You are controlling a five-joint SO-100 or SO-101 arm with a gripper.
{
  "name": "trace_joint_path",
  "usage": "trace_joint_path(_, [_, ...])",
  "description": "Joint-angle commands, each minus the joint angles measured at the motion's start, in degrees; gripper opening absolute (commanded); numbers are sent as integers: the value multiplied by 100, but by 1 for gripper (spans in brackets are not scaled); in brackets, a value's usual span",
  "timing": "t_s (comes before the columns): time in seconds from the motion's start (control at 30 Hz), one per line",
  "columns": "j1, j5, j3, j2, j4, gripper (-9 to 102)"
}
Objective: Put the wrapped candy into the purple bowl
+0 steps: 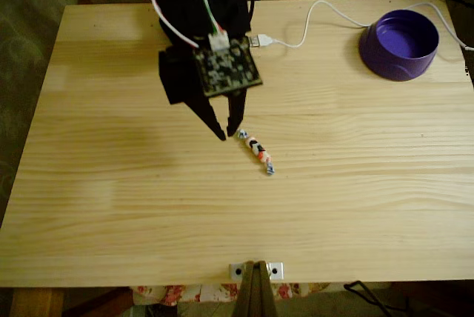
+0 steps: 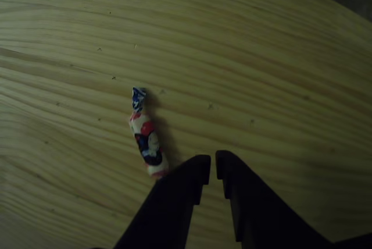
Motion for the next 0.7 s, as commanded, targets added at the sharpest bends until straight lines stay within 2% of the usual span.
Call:
trace_joint_path(0.0, [53,-167,-501,-202,-352,0])
trace_joint_path(0.5, [-809,-264,-519,-1020,-563,2])
trace_joint_path(0.67, [-1002,-387,-527,-1222,-642,15])
